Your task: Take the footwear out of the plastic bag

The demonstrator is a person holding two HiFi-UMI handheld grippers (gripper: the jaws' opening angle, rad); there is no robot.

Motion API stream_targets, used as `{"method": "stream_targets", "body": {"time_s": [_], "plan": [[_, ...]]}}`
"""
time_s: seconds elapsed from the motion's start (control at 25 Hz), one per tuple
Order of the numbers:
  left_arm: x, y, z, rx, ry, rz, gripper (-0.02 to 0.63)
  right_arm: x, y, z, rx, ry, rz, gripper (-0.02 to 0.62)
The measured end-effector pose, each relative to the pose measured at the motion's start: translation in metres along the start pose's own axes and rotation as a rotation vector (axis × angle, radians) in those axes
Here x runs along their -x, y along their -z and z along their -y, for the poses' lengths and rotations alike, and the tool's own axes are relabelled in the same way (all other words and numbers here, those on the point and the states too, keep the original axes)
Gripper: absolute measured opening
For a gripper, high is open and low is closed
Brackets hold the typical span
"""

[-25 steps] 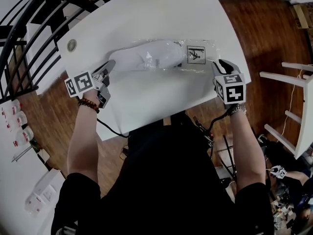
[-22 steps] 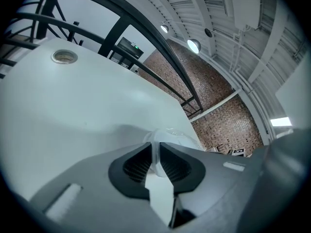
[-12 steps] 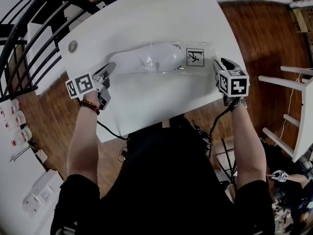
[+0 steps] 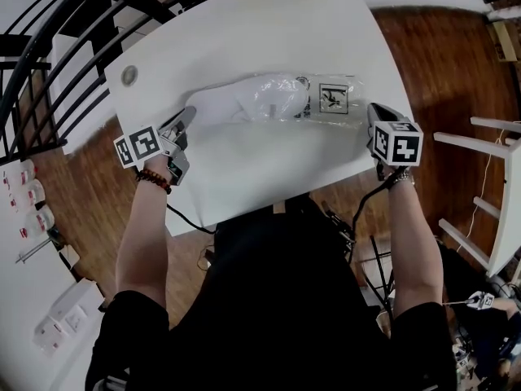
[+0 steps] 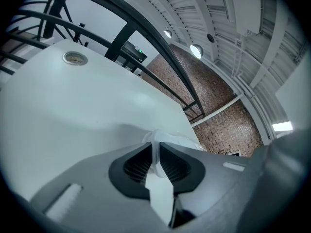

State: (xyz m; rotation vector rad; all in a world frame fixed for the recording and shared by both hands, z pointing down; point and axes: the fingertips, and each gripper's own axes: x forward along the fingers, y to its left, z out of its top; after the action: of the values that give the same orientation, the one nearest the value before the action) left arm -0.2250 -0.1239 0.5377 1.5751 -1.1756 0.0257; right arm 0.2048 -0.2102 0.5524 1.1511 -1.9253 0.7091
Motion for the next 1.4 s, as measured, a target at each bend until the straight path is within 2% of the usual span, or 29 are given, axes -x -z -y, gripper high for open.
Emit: {"method": "stream_targets", "body": {"time_s": [0.84,1.4], "plan": [[0.041,0.006,-0.033,0.124,-0.062,0.171,0.067,0.031,0.038,0.066,-0.116,0.156,0.03,-0.008],[0.057,0.013,-0.035,0.189,-0.106,0.312,0.064,0.056,0.063,0.094,-0.211,0.239,0.051,-0.008]]}}
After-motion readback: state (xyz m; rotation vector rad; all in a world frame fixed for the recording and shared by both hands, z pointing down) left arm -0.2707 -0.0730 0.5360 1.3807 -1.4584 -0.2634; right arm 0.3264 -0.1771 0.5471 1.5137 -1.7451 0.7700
